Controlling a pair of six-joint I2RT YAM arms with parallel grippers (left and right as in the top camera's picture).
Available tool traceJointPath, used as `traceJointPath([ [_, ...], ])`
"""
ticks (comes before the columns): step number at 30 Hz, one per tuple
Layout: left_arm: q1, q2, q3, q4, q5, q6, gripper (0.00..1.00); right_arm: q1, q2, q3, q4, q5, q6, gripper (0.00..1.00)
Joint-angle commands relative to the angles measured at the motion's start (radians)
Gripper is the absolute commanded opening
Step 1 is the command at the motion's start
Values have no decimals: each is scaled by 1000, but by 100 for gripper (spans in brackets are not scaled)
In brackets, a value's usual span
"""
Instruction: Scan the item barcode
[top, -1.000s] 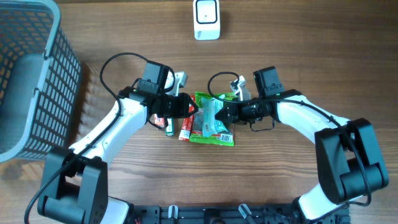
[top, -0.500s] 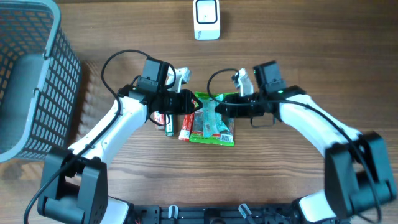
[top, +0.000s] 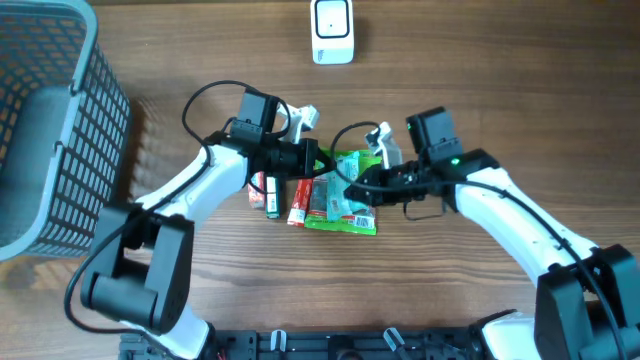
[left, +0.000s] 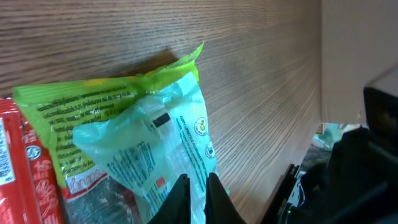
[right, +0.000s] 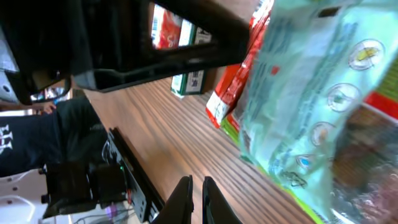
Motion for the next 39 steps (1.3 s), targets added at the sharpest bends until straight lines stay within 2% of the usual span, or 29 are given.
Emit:
traceJointPath([
  [1, 4, 41, 18, 21, 41, 2, 6, 33, 3, -23, 43, 45, 69, 8],
  [7, 1, 76, 18, 39, 41, 10, 7, 90, 17, -23, 61, 154, 133, 8],
  [12, -11, 80, 18, 58, 29, 10, 7, 90, 111, -23, 93, 151, 154, 4],
  [22, -29, 219, 18, 97, -200, 10, 4, 90, 286, -23, 116, 174, 181, 4],
  [26, -29, 200, 18, 127, -210, 9, 4, 80, 261, -17, 117, 132, 177, 6],
  [33, -29, 8, 22, 126, -154, -21, 4, 53, 39, -7, 109, 66, 177, 8],
  [39, -43, -15, 20, 118, -127, -54, 4, 53, 26, -7, 106, 95, 178, 9],
])
